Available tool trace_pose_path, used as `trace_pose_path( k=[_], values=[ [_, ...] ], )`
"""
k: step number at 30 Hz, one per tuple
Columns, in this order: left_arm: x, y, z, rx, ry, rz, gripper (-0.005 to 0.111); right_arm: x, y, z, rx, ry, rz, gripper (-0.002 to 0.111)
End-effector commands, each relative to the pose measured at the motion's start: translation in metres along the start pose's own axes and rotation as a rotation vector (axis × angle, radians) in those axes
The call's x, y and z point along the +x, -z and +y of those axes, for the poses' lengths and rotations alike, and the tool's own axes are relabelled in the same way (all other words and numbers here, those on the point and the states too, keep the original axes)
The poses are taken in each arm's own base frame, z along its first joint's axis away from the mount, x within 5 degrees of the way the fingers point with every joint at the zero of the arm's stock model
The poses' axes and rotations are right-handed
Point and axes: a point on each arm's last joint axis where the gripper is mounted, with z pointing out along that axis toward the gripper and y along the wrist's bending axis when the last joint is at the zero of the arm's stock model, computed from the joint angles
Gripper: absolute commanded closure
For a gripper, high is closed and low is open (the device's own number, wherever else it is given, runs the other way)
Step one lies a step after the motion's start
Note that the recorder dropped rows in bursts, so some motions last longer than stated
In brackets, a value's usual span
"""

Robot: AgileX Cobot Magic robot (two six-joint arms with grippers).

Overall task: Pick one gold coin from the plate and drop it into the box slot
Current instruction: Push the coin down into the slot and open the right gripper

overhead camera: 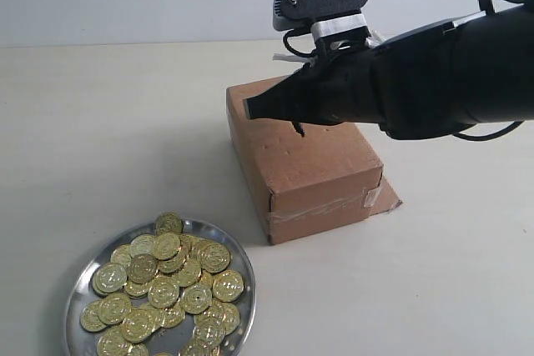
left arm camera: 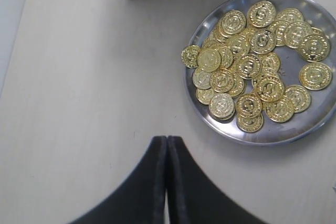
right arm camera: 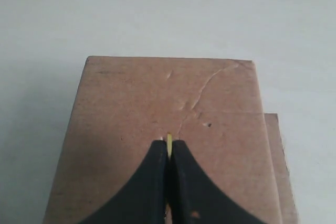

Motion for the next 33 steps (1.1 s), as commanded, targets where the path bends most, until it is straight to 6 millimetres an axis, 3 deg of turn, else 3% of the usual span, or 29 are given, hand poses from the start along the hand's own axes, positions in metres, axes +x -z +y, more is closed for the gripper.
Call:
trace_pose_path(
  k=[1, 7, 26, 28, 33],
  values=[
    [0.000, 0.000, -0.002, 0.011, 0.010, -0.004, 0.107, -0.001, 0.000, 0.000, 0.001, 0.013, -0.003, 0.108],
    [0.000, 0.000, -0.002, 0.012, 0.010, -0.003, 0.107, 0.010, -0.012, 0.001, 0.014, 0.024, 0.039, 0.108],
    [0.000, 0.000, -0.002, 0.012, 0.010, -0.003, 0.107, 0.015, -0.018, 0.004, -0.011, 0.029, 0.063, 0.107],
    [0.000, 0.000, -0.002, 0.012, 0.010, -0.003, 0.107, 0.015, -0.018, 0.003, -0.008, 0.029, 0.063, 0.102],
    [0.000, 0.000, -0.002, 0.013, 0.010, -0.001, 0.107, 0.012, -0.014, 0.003, -0.004, 0.026, 0.048, 0.073]
  ],
)
